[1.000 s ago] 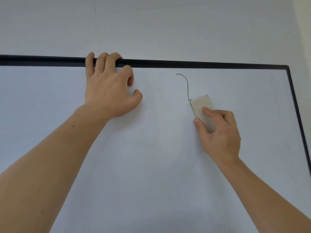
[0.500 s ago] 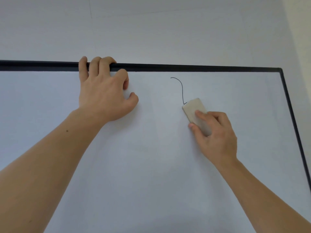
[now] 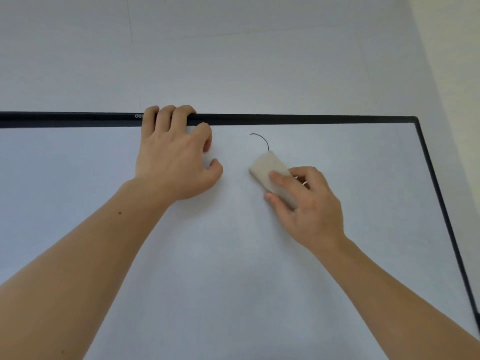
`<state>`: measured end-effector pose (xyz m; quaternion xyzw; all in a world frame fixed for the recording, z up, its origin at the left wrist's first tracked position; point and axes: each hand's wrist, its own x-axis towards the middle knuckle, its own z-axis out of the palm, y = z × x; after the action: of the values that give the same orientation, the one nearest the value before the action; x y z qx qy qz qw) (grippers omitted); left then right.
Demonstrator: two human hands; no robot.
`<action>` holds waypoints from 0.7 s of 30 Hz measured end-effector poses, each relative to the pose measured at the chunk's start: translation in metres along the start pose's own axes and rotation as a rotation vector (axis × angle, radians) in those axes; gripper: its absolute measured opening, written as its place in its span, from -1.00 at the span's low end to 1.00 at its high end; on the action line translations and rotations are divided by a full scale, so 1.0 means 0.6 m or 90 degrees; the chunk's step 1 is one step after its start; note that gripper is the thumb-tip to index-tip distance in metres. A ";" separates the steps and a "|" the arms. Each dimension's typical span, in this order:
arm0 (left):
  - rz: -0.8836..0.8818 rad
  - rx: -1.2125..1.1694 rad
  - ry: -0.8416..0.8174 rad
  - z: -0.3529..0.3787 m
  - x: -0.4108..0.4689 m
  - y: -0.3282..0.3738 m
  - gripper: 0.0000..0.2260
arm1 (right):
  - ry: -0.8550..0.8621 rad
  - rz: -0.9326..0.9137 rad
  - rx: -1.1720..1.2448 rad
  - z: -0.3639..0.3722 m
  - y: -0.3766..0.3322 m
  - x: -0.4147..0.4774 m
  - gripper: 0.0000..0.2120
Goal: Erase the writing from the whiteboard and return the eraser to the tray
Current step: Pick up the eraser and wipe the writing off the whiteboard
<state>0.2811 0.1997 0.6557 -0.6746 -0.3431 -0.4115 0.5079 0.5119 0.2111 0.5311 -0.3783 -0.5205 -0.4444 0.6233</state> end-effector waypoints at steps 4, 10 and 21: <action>0.000 -0.001 -0.005 -0.002 0.001 0.001 -0.68 | 0.020 0.167 -0.008 0.003 0.028 0.044 -0.65; -0.004 0.002 0.000 -0.001 -0.001 -0.003 -0.67 | 0.025 0.073 0.046 0.028 -0.033 0.037 -0.66; -0.002 -0.018 0.003 0.002 -0.002 -0.005 -0.69 | 0.031 0.250 -0.012 0.031 0.015 0.101 -0.61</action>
<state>0.2780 0.2016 0.6556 -0.6802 -0.3372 -0.4183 0.4986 0.5187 0.2217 0.5941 -0.4677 -0.4172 -0.3281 0.7068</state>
